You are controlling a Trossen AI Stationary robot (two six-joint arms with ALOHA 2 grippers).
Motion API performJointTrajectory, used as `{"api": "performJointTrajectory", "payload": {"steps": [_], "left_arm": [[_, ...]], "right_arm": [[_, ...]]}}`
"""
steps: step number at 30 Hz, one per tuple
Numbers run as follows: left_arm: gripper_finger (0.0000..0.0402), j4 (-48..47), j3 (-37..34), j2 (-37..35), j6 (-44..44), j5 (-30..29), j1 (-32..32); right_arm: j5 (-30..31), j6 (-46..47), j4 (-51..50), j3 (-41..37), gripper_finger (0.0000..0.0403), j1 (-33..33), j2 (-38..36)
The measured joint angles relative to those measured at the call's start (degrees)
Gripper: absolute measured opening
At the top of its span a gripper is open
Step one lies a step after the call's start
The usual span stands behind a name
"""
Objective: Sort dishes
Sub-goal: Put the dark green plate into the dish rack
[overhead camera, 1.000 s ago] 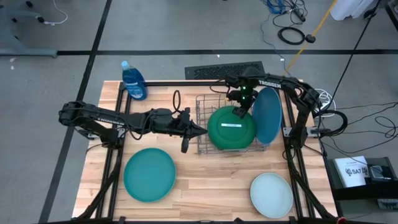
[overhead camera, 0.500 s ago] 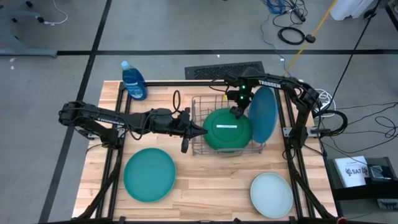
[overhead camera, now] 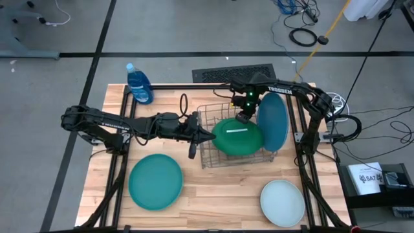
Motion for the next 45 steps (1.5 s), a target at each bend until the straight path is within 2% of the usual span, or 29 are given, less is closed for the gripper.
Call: {"api": "performJointTrajectory", "payload": {"steps": [2,9,12,15,18,22,27,30,36,45], "left_arm": [[0.0000,0.00,0.00,0.00,-0.01,0.00,0.00],[0.0000,-0.37,0.00,0.00,1.62,0.03,0.00],[0.0000,-2.63,0.00,-0.02,7.88,-0.03,-0.46],[0.0006,-4.32,0.00,-0.01,16.18,-6.07,-1.95],[0.0037,-5.00,0.50,0.00,23.84,-12.32,-3.99],[0.0116,-5.29,3.67,2.29,32.76,-17.33,-6.95],[0.0236,-8.83,10.89,11.20,46.19,-26.02,-10.61],[0.0282,-14.30,17.12,17.75,50.27,-28.78,-12.37],[0.0296,-31.31,29.34,28.52,52.01,-32.06,-14.24],[0.0297,-39.48,37.09,37.87,50.23,-38.93,-14.02]], "right_arm": [[0.72,0.07,0.13,-0.11,0.0007,0.26,-0.60],[2.76,0.80,0.38,-0.19,0.0004,1.29,-2.43],[2.90,0.89,0.38,-0.17,0.0004,1.54,-2.48],[2.96,0.91,0.48,-0.17,0.0003,1.54,-2.48],[2.98,0.95,0.68,-0.17,0.0003,1.54,-2.48],[3.02,0.93,0.90,-0.14,0.0003,1.52,-2.50],[3.06,0.94,1.01,-0.12,0.0002,1.48,-2.50],[3.08,1.02,1.10,-0.12,0.0002,1.48,-2.50],[3.11,1.00,1.18,-0.12,0.0002,1.48,-2.50],[3.20,0.76,2.15,-0.10,0.0002,1.46,-2.52]]}}
